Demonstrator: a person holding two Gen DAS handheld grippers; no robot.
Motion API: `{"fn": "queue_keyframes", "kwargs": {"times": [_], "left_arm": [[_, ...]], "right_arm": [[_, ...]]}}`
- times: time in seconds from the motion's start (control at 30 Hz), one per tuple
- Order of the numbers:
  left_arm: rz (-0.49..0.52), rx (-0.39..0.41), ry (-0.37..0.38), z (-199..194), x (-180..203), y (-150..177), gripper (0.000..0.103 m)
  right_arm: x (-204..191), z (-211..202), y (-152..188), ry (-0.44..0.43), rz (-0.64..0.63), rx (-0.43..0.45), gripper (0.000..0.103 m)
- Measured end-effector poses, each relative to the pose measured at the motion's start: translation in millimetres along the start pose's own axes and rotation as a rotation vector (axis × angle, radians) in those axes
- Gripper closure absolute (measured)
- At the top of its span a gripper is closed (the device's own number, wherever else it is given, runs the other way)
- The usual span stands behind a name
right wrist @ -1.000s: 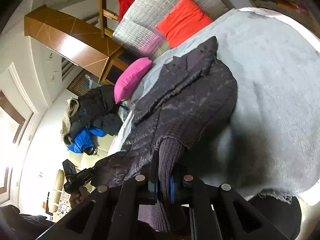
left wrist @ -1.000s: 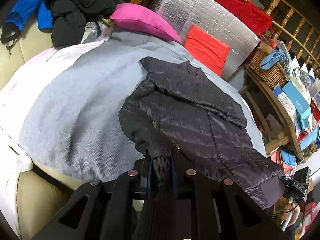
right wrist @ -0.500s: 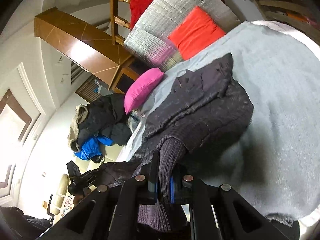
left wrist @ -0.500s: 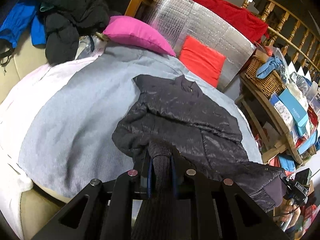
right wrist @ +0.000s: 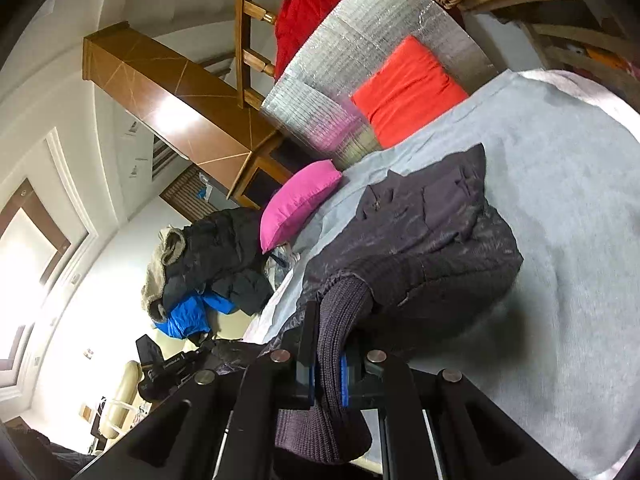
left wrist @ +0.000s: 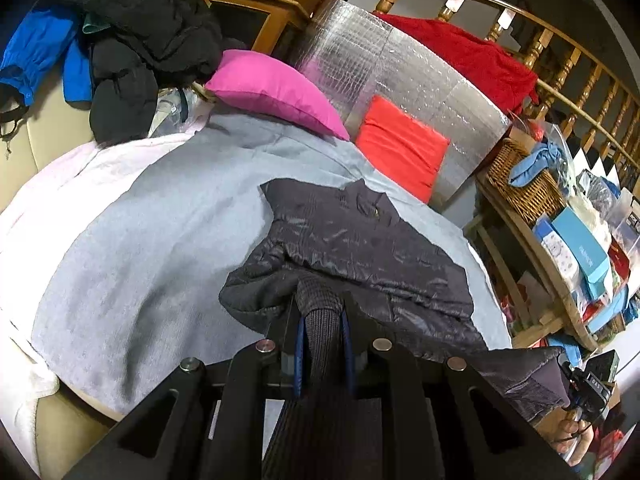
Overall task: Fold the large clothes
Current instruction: 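Carry the held hem over the jacket toward the collar with both tools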
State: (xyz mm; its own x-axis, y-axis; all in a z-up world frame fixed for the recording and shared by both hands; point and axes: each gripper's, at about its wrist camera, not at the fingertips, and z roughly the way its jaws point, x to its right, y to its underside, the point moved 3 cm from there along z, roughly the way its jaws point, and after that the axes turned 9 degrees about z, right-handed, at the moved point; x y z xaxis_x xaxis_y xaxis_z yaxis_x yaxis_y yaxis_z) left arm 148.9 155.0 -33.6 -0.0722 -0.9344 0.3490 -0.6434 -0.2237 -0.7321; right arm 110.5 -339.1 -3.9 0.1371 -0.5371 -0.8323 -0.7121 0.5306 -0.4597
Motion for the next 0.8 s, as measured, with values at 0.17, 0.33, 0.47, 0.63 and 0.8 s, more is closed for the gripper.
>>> {"fn": "queue_keyframes", "kwargs": {"times": [0.17, 0.33, 0.47, 0.63, 0.8], "left_arm": [[-0.002, 0.016, -0.002, 1.6, 3.6, -9.4, 0.086], [-0.007, 0.033, 0.004, 3.0, 6.0, -20.0, 0.086], [-0.014, 0.047, 0.007, 5.3, 6.4, -27.9, 0.086], [-0.015, 0.057, 0.006, 9.5, 7.5, -34.4, 0.086], [-0.015, 0.062, 0.002, 14.9, 8.0, -42.1, 0.086]], "right_arm": [[-5.3, 3.2, -9.2, -0.006, 0.0, 0.019, 0.095], [-10.3, 8.3, -19.5, -0.008, -0.006, 0.03, 0.095], [-14.8, 10.8, -28.4, -0.011, -0.007, 0.047, 0.095], [-19.8, 14.5, -35.4, -0.016, -0.017, 0.058, 0.095], [-21.8, 19.4, -43.5, -0.021, -0.015, 0.067, 0.095]]}}
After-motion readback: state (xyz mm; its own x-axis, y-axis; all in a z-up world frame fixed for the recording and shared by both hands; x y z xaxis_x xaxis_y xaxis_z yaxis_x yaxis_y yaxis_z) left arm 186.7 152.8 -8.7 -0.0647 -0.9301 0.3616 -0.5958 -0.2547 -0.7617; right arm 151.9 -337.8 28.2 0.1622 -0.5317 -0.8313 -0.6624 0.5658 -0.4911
